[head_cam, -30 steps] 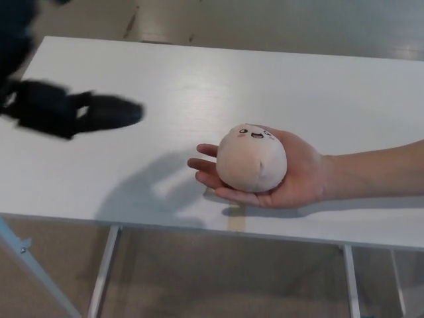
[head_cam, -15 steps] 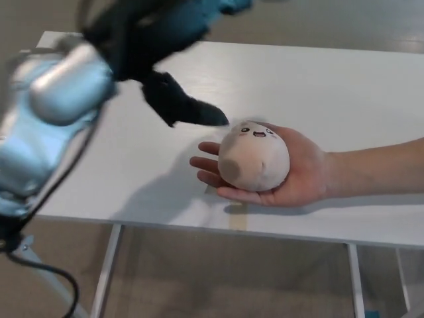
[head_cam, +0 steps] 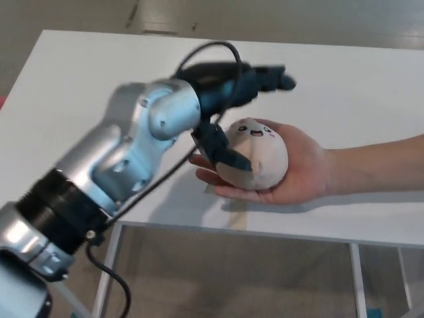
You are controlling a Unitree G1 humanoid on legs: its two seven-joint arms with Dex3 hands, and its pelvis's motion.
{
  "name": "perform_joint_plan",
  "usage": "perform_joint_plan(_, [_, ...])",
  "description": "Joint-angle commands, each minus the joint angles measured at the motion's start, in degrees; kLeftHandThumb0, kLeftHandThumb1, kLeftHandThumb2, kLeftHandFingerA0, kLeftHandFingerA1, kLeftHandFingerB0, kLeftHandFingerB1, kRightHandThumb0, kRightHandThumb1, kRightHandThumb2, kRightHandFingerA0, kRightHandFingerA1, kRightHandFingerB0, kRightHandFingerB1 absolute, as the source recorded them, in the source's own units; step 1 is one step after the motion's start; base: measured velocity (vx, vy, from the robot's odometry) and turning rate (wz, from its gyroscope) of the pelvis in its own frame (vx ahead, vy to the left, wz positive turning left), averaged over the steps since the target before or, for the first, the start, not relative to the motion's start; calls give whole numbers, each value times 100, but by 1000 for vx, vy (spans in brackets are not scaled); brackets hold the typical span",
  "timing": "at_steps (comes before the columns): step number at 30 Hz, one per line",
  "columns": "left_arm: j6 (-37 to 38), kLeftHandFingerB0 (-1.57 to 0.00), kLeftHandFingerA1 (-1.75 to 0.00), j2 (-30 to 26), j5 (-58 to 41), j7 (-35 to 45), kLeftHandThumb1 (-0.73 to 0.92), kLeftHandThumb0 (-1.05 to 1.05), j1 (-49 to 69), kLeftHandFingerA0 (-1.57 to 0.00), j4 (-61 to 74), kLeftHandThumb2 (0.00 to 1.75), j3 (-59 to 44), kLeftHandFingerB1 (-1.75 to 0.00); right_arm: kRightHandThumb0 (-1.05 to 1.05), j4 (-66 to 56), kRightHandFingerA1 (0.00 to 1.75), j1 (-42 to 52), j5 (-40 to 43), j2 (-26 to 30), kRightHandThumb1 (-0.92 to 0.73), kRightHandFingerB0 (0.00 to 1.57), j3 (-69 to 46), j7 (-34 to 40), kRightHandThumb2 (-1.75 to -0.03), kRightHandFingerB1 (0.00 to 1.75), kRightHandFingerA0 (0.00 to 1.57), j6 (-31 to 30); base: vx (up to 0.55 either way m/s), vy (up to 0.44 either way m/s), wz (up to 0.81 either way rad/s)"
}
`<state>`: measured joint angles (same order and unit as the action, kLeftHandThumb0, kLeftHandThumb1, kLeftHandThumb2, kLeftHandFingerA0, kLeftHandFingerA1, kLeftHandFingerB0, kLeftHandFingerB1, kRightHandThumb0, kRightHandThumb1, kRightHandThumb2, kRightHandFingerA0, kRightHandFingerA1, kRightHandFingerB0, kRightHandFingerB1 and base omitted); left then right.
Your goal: Use the left hand to take the pink dumpling toy on a person's hand and put it on the desk.
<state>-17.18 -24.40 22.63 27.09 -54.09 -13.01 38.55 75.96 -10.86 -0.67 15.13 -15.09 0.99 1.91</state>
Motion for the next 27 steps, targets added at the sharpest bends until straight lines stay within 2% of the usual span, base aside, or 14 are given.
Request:
perform_joint_plan(1, [-508, -3, -40, 297, 618, 171, 39, -59, -68, -5, -443, 77, 186, -28, -22, 13, 43, 40, 78, 56, -68, 58, -25, -88, -60, 44, 58, -90, 0, 0, 0])
perform_joint_plan(9, [-527, 0, -39, 623, 997, 91, 39, -58, 75, -6, -909, 74, 422, -27, -22, 14, 43, 53, 118, 24, -68, 58, -57, -63, -60, 44, 58, -102, 0, 0, 0])
perform_joint_plan(10, [-468, 0, -48, 657, 1056, 57, 20, -31, 112, 0, -995, 81, 477, -48, -22, 14, 43, 45, 136, 16, -68, 59, -78, -46, -60, 44, 58, -106, 0, 0, 0])
perform_joint_plan(12, [-373, 0, -48, 711, 1133, 10, 20, -31, 130, 0, -1139, 81, 533, -48, -22, 11, 43, 15, 162, 8, -68, 59, -111, -23, -60, 44, 58, -113, 0, 0, 0])
perform_joint_plan(13, [-250, -15, -44, 728, 1081, 8, 40, -56, 161, -35, -1220, 68, 506, -36, -21, 9, 43, 11, 176, 4, -68, 60, -131, -31, -60, 44, 59, -106, 0, 0, 0])
perform_joint_plan(14, [-190, -15, -44, 744, 1074, 10, 40, -56, 180, -35, -1263, 68, 485, -36, -21, 9, 43, 12, 178, 1, -68, 60, -143, -35, -60, 44, 59, -103, 0, 0, 0])
perform_joint_plan(15, [-82, -26, -58, 785, 966, -4, 42, -52, 199, -68, -1341, 71, 376, -40, -21, 5, 43, -9, 173, 5, -68, 60, -145, -37, -60, 44, 59, -98, 0, 0, 0])
perform_joint_plan(16, [-30, -26, -58, 805, 924, -9, 42, -52, 208, -68, -1378, 71, 324, -40, -21, 3, 43, -18, 171, 7, -68, 60, -146, -38, -60, 44, 59, -96, 0, 0, 0])
perform_joint_plan(17, [64, -47, -82, 827, 873, -100, 55, -36, 278, -82, -1386, 57, 241, -35, -21, -3, 43, -22, 160, 10, -68, 60, -136, -48, -60, 44, 59, -96, 0, 0, 0])
perform_joint_plan(18, [109, -62, -117, 836, 843, -157, 58, -33, 320, -83, -1375, 89, 189, -59, -22, -6, 43, -28, 167, 5, -68, 60, -140, -63, -60, 44, 58, -99, 0, 0, 0])
perform_joint_plan(19, [169, -62, -117, 854, 837, -205, 58, -33, 362, -83, -1375, 89, 118, -59, -22, -9, 43, -36, 179, -1, -68, 60, -148, -79, -60, 44, 58, -103, 0, 0, 0])
perform_joint_plan(20, [214, -76, -146, 852, 872, -236, 69, -26, 379, -76, -1359, 63, 92, -47, -22, -10, 43, -39, 187, -2, -68, 60, -150, -95, -60, 44, 58, -102, 0, 0, 0])
perform_joint_plan(22, [267, -84, -156, 834, 918, -299, 75, -20, 441, -68, -1286, 63, 43, -52, -24, -9, 43, -32, 183, -6, -67, 60, -138, -103, -60, 45, 57, -100, 0, 0, 0])
perform_joint_plan(27, [453, -80, -149, 813, 975, -656, 77, -23, 592, -68, -1178, 66, -216, -53, -24, -14, 42, -81, 180, -6, -67, 59, -108, -103, -60, 44, 56, -139, 0, 0, 0])
